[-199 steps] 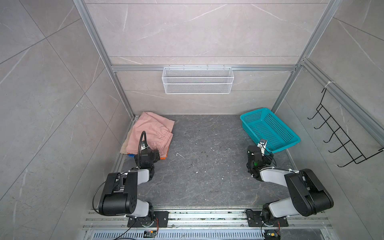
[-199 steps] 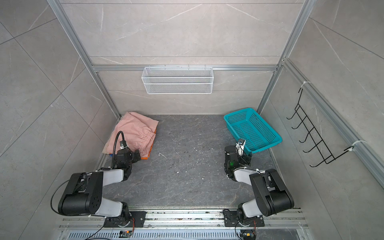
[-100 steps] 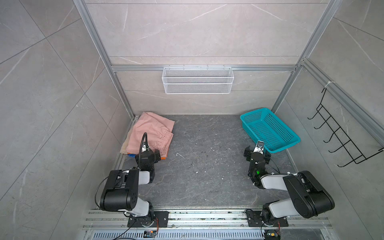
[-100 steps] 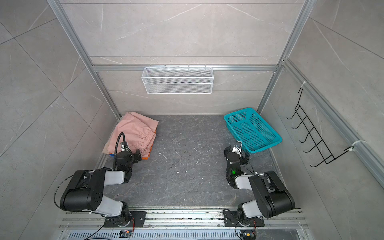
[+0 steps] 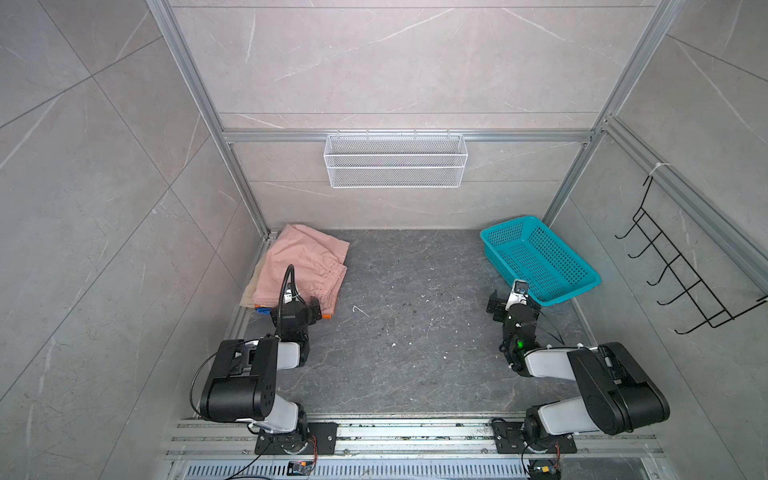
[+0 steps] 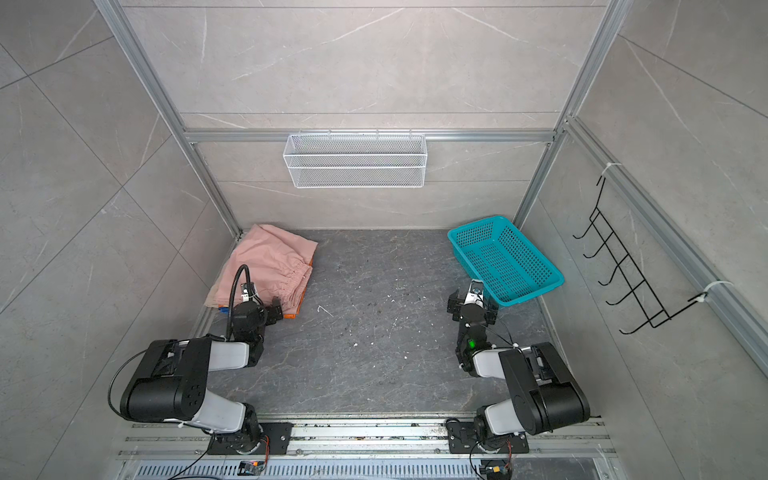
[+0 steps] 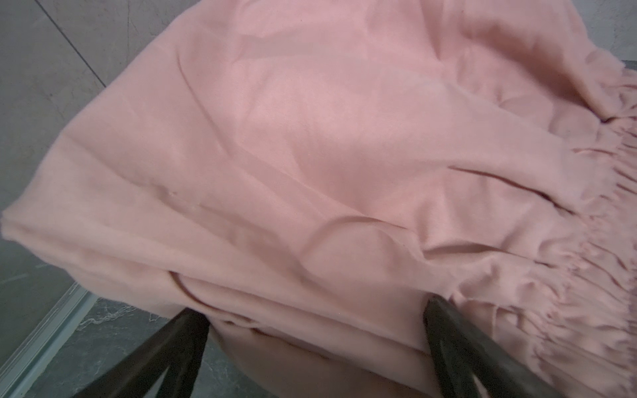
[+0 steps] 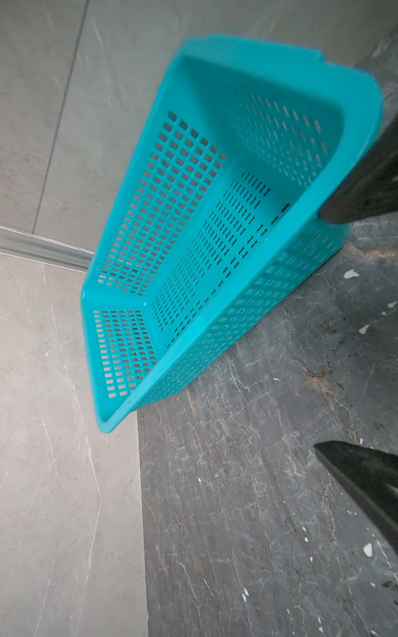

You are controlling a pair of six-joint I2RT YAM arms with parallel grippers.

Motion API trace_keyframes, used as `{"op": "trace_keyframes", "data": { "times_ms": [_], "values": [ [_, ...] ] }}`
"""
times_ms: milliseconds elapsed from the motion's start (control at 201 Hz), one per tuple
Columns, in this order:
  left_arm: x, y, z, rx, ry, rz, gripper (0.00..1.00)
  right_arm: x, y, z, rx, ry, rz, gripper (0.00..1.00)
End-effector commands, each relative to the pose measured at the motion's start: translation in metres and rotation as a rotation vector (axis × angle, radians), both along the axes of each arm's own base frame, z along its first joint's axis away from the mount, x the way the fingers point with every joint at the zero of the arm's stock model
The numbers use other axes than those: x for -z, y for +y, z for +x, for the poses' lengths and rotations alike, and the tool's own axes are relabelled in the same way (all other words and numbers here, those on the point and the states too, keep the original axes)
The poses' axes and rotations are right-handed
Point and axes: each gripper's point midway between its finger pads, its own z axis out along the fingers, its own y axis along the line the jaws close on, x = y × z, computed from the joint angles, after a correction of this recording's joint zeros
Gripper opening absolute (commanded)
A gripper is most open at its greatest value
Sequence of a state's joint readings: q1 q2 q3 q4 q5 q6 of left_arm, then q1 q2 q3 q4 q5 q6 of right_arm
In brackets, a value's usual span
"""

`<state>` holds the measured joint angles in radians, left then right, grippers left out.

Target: Fold and stack the shorts

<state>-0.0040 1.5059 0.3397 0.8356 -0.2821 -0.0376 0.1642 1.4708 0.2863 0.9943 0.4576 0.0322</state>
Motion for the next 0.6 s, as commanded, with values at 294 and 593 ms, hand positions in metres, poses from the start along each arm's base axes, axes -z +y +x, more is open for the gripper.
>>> {"op": "trace_keyframes", "data": {
  "times_ms": [294, 593],
  "values": [
    [-0.0137, -0.0035, 0.0066, 0.025, -0.056, 0.006, 1.0, 0.0133, 0.0085, 0.0113, -0.077, 0.045, 0.055, 0.99],
    [-0.0133, -0.0032, 0.0064, 0.024, -0.055, 0.005, 1.0, 0.0129, 0.0084, 0.0121, -0.076, 0.041, 0.055, 0.99]
  ]
}}
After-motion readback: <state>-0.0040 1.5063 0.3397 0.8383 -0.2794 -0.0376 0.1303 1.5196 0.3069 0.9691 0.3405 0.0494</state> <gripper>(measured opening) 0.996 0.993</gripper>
